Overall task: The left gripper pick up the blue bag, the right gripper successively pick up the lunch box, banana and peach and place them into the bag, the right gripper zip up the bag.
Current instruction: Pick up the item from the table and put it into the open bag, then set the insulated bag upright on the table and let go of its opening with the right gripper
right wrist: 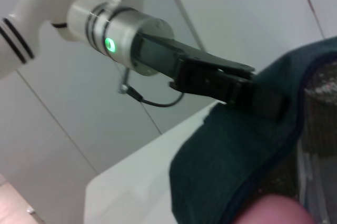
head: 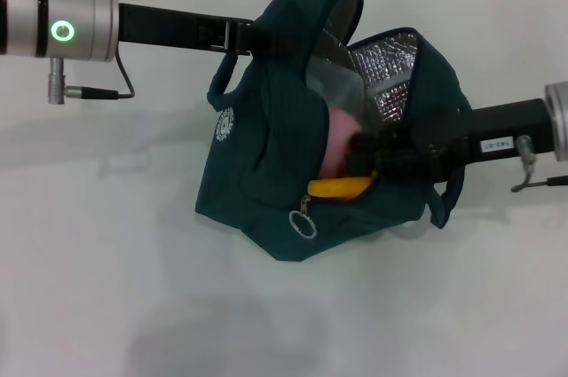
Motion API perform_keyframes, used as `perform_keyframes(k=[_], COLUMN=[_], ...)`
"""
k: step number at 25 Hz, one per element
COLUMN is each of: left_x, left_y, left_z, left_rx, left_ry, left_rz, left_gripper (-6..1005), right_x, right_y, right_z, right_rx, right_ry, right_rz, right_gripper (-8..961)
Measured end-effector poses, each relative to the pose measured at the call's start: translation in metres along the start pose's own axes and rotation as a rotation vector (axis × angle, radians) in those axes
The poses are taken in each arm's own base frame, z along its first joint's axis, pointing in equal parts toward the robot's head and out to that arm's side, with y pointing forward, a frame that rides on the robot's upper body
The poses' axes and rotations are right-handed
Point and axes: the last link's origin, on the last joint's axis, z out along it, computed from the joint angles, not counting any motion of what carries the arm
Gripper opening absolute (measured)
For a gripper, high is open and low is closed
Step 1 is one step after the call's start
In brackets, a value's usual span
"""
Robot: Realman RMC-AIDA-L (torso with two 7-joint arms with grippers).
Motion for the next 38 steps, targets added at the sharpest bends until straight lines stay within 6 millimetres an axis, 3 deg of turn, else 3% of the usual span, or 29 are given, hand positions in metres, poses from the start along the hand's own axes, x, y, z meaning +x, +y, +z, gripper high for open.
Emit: perform_keyframes(k=[6, 11, 17, 20, 26, 34, 37, 38], left_x=[-0.001, -0.004, -0.008, -0.008, -0.007, -0.008, -0.008, -0.008], left_y=[0.0, -0.001, -0.004, -0.005, -0.005, -0.004, -0.004, -0.004], left_z=[0.0, -0.001, -0.005, -0.005, -0.005, -0.004, -0.004, -0.004], left_rx=[-0.001, 0.002, 0.011, 0.014, 0.015, 0.012, 0.01, 0.011], left_ry=[-0.002, -0.001, 0.006, 0.008, 0.009, 0.009, 0.008, 0.008], left_rz=[-0.001, -0.01, -0.023, -0.024, -0.024, -0.023, -0.023, -0.022], left_gripper=[124, 125, 126, 127, 128, 129, 130, 130], right_x=[0.004, 0.011, 0.059, 0.073, 0.092, 0.066, 0.061, 0.057], right_y=[0.001, 0.009, 0.012, 0.008, -0.012, -0.053, -0.067, -0.075], right_z=[-0.019, -0.066, -0.121, -0.126, -0.102, -0.041, -0.036, -0.043], right_rx=[0.013, 0.058, 0.312, 0.38, 0.454, 0.472, 0.536, 0.606], right_ry=[-0.076, -0.3, -0.468, -0.461, -0.393, -0.232, -0.202, -0.228], right_rz=[0.029, -0.046, -0.101, -0.088, -0.052, -0.05, -0.046, -0.045], right_gripper=[384, 607, 596, 595, 594, 593, 592, 592])
